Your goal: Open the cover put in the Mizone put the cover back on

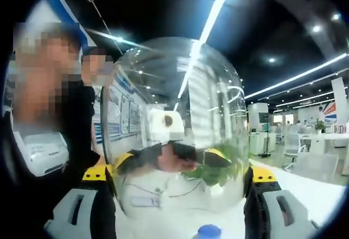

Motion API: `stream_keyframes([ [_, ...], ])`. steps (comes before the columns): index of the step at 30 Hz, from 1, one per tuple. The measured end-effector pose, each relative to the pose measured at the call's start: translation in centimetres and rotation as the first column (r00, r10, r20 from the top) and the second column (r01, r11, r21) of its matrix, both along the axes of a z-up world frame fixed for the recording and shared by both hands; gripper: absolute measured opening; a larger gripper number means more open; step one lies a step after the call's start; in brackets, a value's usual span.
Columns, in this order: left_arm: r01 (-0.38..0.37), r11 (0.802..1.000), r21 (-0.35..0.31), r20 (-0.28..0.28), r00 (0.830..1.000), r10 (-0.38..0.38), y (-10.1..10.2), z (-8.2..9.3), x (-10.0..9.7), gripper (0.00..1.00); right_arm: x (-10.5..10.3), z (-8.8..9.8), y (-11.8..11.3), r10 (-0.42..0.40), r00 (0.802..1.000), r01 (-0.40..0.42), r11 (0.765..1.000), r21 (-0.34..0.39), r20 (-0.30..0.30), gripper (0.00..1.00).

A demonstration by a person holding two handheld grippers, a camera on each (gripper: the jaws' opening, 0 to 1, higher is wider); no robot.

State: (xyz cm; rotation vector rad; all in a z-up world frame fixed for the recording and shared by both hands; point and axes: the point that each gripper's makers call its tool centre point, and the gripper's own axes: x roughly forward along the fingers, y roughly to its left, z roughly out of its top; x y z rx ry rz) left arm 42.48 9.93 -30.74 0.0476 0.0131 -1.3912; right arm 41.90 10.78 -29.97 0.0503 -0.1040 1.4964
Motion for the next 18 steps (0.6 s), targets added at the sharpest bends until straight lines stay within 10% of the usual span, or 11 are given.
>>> stream_keyframes([
  [18, 0.005, 1.0, -0.004, -0.085, 0.996, -0.005, 0.0, -6.9, 3.2, 0.85, 3.3, -7.4, -0.1, -0.003, 0.996, 0.002, 1.0, -0.016, -0.091, 0.9],
])
